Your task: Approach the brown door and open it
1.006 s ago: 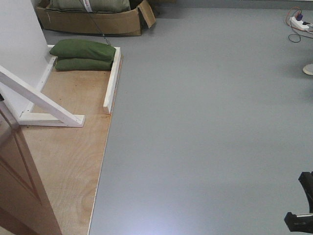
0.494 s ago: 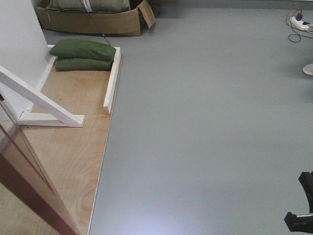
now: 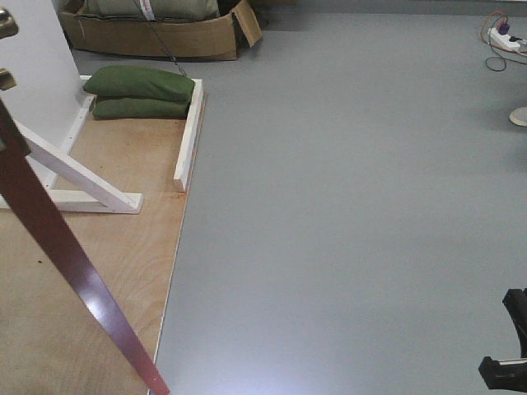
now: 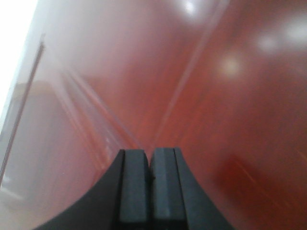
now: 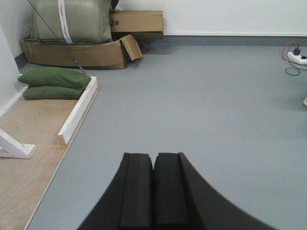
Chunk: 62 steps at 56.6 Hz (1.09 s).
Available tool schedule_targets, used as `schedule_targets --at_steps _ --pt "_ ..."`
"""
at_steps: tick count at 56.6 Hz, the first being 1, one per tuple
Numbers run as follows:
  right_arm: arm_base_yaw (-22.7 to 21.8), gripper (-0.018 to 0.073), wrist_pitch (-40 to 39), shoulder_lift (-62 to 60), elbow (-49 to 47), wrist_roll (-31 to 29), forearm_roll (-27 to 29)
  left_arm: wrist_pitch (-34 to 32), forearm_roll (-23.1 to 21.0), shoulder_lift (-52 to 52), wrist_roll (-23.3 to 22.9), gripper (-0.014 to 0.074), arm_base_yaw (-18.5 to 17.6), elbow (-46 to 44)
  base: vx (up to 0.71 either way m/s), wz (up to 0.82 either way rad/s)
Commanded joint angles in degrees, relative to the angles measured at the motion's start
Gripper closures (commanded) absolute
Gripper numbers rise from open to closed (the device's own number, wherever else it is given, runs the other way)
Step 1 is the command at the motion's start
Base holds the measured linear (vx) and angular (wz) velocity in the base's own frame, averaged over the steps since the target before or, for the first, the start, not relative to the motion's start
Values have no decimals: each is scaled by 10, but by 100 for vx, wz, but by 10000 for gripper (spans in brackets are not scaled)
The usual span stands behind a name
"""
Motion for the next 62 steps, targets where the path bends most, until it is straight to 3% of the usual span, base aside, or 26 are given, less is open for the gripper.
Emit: schedule_targets --at_steps 1,8,21,32,62 --pt "0 559 -44 -3 2 -4 -2 -34 5 -5 53 561 -27 -17 0 0" --pt "0 559 -44 -3 2 -4 -2 -34 5 3 83 561 -60 -17 0 0" --pt "0 559 -44 -3 2 -4 -2 -37 6 19 86 561 -100 -17 0 0" --pt "0 559 -44 -3 2 -4 -2 -63 34 38 93 561 -128 -17 0 0" --pt "0 559 -44 -3 2 -4 -2 -216 35 100 110 560 -147 -18 0 0"
